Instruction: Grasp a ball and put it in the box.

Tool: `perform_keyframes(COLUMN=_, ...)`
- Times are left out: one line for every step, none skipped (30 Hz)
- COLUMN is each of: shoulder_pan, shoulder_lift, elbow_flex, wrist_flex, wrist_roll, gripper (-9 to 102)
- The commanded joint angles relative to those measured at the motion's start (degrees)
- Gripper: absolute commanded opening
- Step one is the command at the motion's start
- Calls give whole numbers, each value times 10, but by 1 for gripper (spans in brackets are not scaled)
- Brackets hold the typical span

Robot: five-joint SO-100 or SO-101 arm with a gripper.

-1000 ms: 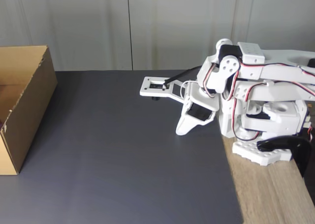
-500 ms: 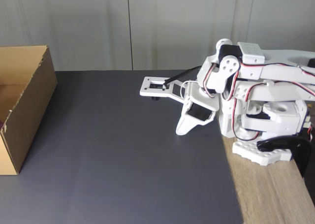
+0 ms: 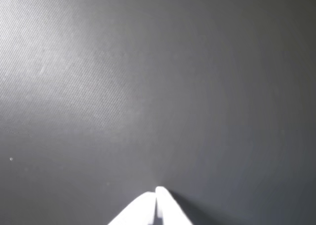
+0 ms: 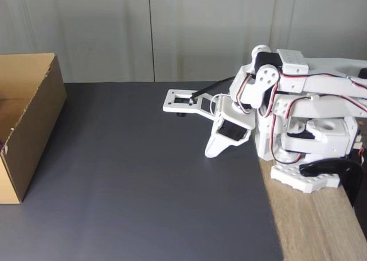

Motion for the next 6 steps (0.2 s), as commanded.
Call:
perform_keyframes(shoulder_pan=4, shoulder_lift=-4, elbow_flex=3, wrist_flex=12, wrist_roll=-2, gripper=1)
perform_keyframes(shoulder_pan=4, shoulder_lift=-4, elbow_flex=3, wrist_flex=12, wrist_roll=-2, gripper=1)
perform_keyframes(shoulder_pan=4, shoulder_lift=-4, elbow_flex=3, wrist_flex=12, wrist_roll=-2, gripper=1)
perform_keyframes(shoulder_pan=4, shoulder_lift=-4, elbow_flex=3, wrist_flex=12, wrist_roll=-2, gripper=1)
perform_keyframes(shoulder_pan=4, shoulder_lift=-4, elbow_flex=3, wrist_flex=12, wrist_roll=-2, gripper=1)
perform_keyframes(shoulder_pan=4, shoulder_lift=-4, elbow_flex=3, wrist_flex=12, wrist_roll=-2, gripper=1)
